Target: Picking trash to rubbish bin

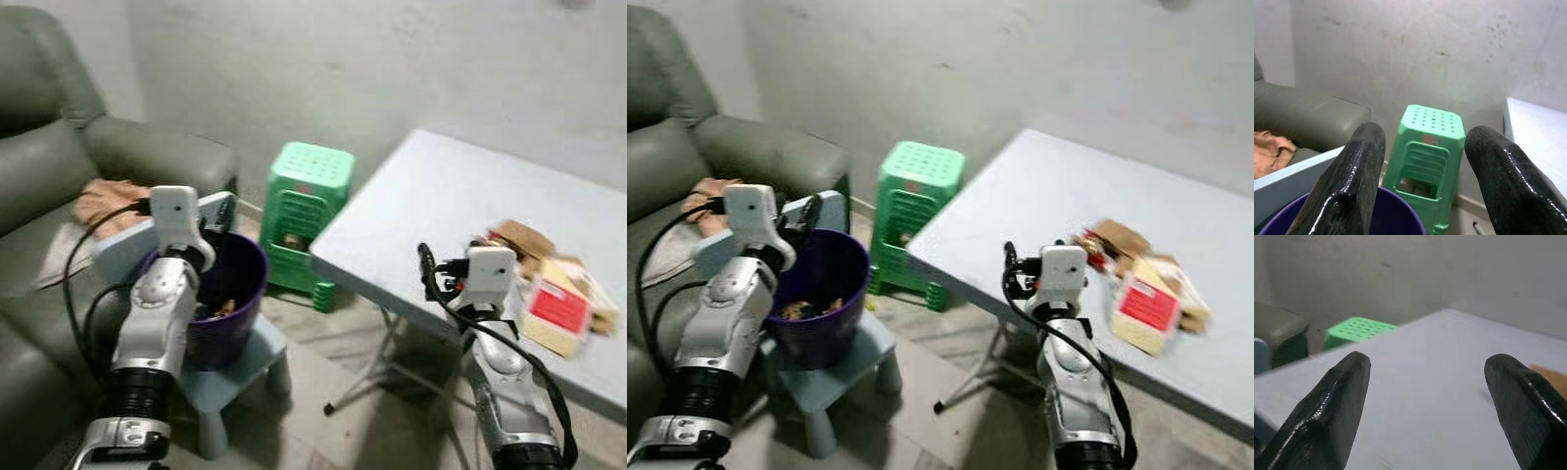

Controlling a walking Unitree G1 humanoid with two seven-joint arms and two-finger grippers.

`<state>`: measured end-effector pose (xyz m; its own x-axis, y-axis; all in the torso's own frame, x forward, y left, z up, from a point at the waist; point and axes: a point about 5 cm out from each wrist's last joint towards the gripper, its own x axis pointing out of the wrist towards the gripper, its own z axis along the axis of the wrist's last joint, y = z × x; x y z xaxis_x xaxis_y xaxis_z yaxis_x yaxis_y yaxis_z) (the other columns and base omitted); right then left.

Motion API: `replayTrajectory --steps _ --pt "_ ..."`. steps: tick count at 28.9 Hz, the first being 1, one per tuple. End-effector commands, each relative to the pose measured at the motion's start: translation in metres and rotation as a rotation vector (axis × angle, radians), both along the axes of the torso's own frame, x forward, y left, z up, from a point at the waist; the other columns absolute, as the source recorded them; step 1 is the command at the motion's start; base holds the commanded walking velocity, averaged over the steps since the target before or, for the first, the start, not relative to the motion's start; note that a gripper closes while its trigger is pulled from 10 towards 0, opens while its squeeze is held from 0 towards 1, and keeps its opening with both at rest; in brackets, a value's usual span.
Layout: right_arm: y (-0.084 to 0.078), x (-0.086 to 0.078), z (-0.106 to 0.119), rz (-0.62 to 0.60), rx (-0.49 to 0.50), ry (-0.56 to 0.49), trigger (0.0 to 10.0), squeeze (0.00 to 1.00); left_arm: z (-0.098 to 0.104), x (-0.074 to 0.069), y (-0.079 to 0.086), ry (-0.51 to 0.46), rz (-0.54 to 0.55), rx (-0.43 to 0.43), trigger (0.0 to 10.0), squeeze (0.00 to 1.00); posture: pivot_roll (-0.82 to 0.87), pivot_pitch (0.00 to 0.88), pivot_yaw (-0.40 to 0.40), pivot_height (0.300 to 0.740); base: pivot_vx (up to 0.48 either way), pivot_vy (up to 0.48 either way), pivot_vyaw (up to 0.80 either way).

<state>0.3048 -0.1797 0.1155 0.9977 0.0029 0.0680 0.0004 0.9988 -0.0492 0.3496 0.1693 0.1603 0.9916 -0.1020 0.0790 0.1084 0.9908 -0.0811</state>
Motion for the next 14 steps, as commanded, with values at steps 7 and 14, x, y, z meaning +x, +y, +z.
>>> replayTrajectory --steps 7,14 --pt "-0.007 0.001 0.004 -0.025 -0.007 -0.002 10.0 0.00 0.002 -0.002 -0.019 -0.003 -0.058 0.003 10.0 0.00 -0.02 0.000 -0.086 0.740 0.000 0.000 -0.78" --pt "-0.007 0.001 0.005 -0.025 -0.012 -0.001 10.0 0.00 0.000 -0.005 -0.025 -0.006 -0.085 0.016 10.0 0.00 -0.02 0.000 -0.094 0.740 0.000 0.000 -0.78"
